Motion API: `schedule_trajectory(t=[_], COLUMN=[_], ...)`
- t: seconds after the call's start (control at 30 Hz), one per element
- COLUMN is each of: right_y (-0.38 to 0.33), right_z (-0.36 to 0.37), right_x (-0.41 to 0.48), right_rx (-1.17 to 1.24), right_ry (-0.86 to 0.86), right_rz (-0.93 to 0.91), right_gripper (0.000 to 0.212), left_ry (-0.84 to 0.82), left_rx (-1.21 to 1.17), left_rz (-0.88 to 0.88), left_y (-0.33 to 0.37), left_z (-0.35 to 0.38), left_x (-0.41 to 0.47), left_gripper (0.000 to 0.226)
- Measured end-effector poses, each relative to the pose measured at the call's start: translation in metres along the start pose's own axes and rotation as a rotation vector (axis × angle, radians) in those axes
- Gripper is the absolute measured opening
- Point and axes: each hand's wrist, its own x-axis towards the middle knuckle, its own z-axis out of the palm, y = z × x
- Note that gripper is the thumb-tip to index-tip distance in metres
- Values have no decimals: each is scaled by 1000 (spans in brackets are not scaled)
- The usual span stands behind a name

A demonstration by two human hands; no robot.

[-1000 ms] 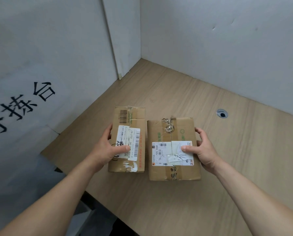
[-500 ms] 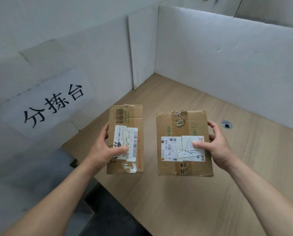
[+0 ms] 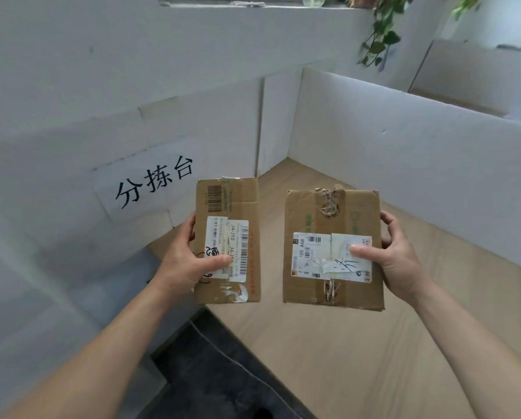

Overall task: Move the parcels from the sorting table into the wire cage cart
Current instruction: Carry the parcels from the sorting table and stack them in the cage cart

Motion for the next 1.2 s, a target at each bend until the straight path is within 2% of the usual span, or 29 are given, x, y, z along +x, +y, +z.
schedule_trajectory(t=[0.13, 0.3, 0.53, 0.67, 0.93, 1.07, 1.2], right_y=[-16, -29, -41, -50, -59, -59, -57], right_z=[3, 0, -10, -25, -65, -77, -72], right_x=[-19, -33, -30, -24, -18, -18, -21], right_rx=[10, 29, 44, 47, 61, 71, 82], right_ry=[-16, -41, -116, -178, -267, -300, -364], right_rz=[-25, -75, -97, -100, -113, -117, -106], right_gripper=[100, 86, 92, 88, 96, 91, 97], left_ry=[5, 46, 134, 160, 207, 221, 288], left_rx=[-20, -21, -12, -39, -51, -43, -42], left_rz=[27, 61, 87, 93, 103, 127, 109], left_y=[9, 18, 35, 45, 60, 65, 66], left_z=[-4, -5, 5, 27, 79, 95, 101], left_x=[-21, -43, -66, -74, -92, -106, -131], left_gripper=[98, 101, 100, 106, 112, 110, 103])
